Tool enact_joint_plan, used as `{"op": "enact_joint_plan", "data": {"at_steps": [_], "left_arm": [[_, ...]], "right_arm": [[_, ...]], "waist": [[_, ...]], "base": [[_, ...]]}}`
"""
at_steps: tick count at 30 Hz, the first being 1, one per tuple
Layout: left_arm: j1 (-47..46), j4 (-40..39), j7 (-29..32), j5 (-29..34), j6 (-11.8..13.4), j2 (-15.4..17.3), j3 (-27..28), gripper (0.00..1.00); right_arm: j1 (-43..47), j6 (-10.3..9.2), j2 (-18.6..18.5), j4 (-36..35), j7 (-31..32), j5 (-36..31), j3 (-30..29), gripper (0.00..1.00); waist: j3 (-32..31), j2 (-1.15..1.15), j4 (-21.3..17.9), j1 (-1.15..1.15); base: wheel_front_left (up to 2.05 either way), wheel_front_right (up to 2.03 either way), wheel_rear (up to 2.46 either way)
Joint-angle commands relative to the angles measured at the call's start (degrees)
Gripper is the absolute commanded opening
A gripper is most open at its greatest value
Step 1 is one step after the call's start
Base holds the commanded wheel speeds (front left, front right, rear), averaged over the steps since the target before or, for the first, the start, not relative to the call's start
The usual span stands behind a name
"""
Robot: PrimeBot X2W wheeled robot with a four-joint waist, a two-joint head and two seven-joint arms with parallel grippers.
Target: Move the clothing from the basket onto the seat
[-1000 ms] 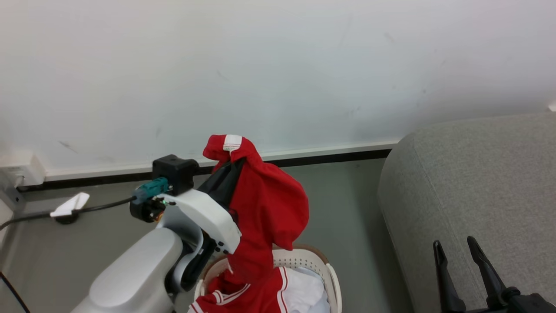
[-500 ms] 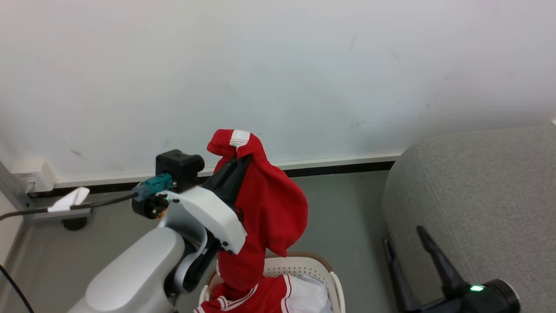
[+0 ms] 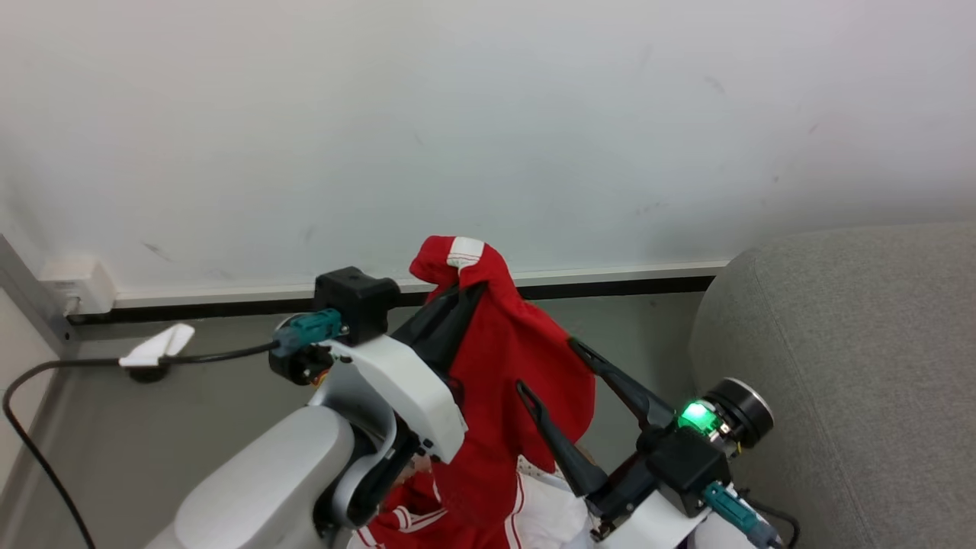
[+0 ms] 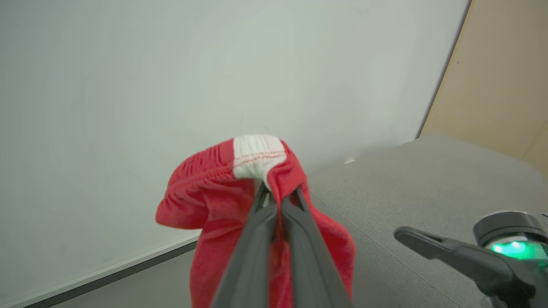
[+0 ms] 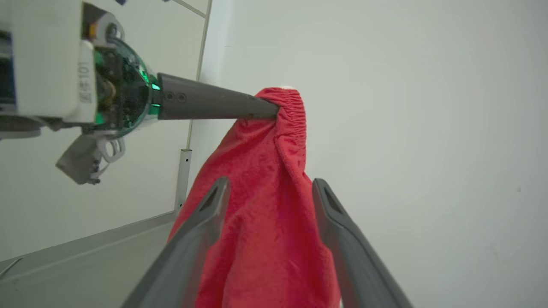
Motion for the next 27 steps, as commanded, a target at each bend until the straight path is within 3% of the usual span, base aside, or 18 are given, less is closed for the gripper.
{"op": "enact_joint_plan", "data": {"at_steps": [1,9,14,15,16,17,22,23,25,27], "left_arm": [[-0.5,-0.4,0.3,0.3,-0.2,-0.1,-0.2,0.00],[-0.5,-2.9,1.5,0.2,-0.8,-1.5,-2.2,0.00],[-0.4,-4.4,2.3,-0.4,-1.4,-2.6,-3.4,0.00],[-0.4,-4.5,2.3,-0.4,-1.3,-2.8,-3.6,0.00],[-0.4,-4.5,2.3,-0.4,-1.3,-3.0,-3.7,0.00],[-0.2,-4.5,2.3,-0.4,-1.2,-3.1,-3.8,0.00],[0.5,-3.4,2.0,-0.3,-0.7,-2.2,-3.6,0.02],[0.6,-3.3,2.0,-0.3,-0.5,-2.0,-3.6,0.26],[1.0,-3.0,1.6,-0.2,-0.5,-1.7,-3.5,1.00],[1.4,-2.7,1.5,-0.3,-0.5,-1.6,-3.7,1.00]], "right_arm": [[-2.2,-0.12,-0.2,1.2,0.0,0.7,0.7,1.00],[-9.8,-0.12,-0.2,10.3,0.0,1.8,2.4,1.00],[-13.1,-0.12,-0.2,17.1,0.0,7.5,6.7,1.00],[-13.3,-0.12,-0.2,18.1,0.0,9.7,7.8,0.44],[-13.7,-0.12,-0.2,18.5,0.0,11.8,8.4,0.07],[-14.2,-0.12,-0.2,18.8,0.0,13.4,9.1,0.00],[-14.9,-0.12,-0.2,18.8,0.0,17.5,9.5,0.00],[-14.8,-0.12,-0.2,18.7,0.0,17.9,9.2,0.00],[-14.7,-0.12,-0.2,18.3,0.0,18.2,8.4,0.00],[-14.2,-0.12,-0.2,17.9,0.0,18.5,7.4,0.00]], "waist": [[0.2,0.00,0.3,0.00],[0.4,0.00,1.6,0.00],[0.4,0.00,2.4,0.00],[0.4,0.00,2.5,0.00],[0.3,0.00,2.7,0.00],[0.3,0.00,2.8,0.00],[0.4,0.00,2.8,0.00],[0.4,0.00,2.7,0.00],[0.4,0.00,2.6,0.00],[0.3,0.00,2.5,0.00]], "base": [[0.00,0.00,0.00],[0.00,0.00,0.00],[0.00,0.00,0.00],[0.00,0.00,0.00],[0.00,0.00,0.00],[0.00,0.00,0.00],[0.00,0.00,0.00],[0.00,0.00,0.00],[0.00,0.00,0.00],[0.00,0.00,0.00]]}}
